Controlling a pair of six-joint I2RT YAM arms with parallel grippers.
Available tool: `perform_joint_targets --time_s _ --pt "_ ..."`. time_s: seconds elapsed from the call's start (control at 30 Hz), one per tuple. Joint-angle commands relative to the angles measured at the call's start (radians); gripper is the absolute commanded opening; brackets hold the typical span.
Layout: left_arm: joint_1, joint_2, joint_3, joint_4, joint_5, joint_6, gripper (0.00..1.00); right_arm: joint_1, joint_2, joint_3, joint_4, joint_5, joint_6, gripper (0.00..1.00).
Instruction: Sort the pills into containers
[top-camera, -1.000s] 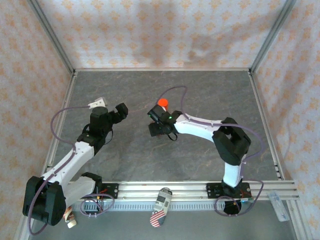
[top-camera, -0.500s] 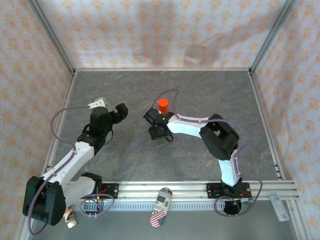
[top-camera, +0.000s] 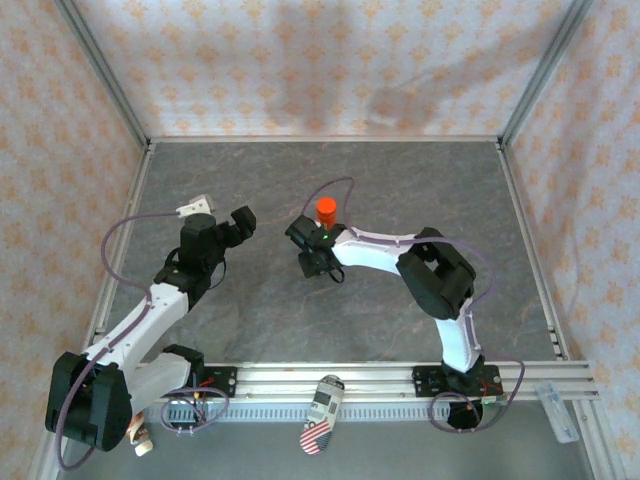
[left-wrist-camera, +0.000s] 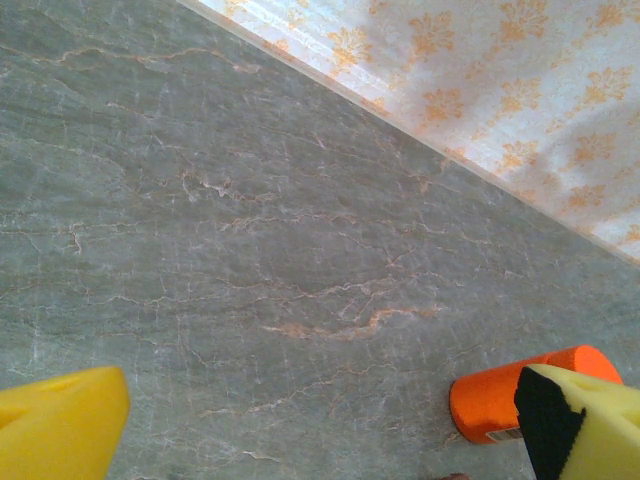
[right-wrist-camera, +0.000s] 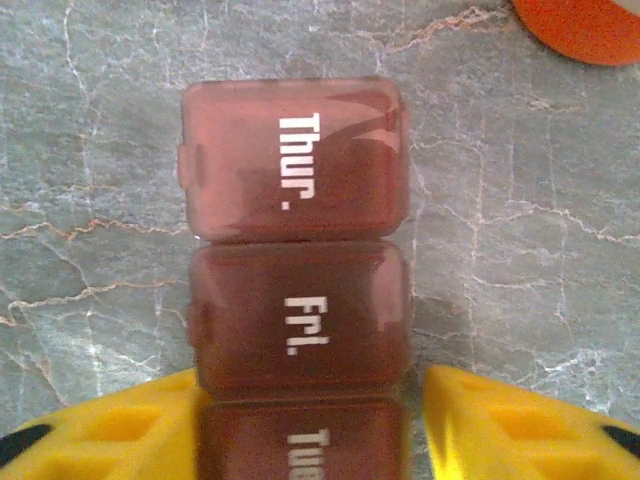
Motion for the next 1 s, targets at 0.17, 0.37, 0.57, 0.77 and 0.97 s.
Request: perform_joint_targets --time_s 0.17,0.37,0.57,0.77,0.97 --pt "-0.006 -0.036 -0.013 0.015 0.000 -0.021 1.00 0.001 -0.029 -0.008 0.002 0.021 -0.009 0.29" --pt "-0.006 -0.092 -0.002 -0.006 0.091 -0.067 1.00 0.000 -0.219 -0.090 0.010 -0.015 -0.018 0.23" --pt "-0.007 -0.092 0.047 -0.009 0.355 -0.183 1.00 0.000 -0.481 -0.208 0.026 -0.103 -0.043 0.23" --pt "-0.034 -0.049 0.072 0.120 0.523 -0.365 1.00 -0.002 -0.655 -0.267 -0.001 -0.145 -0.069 0.22" --pt "-0.121 -0.028 0.105 0.182 0.533 -0.435 1.00 -0.005 -0.711 -0.265 -0.020 -0.139 -0.047 0.23"
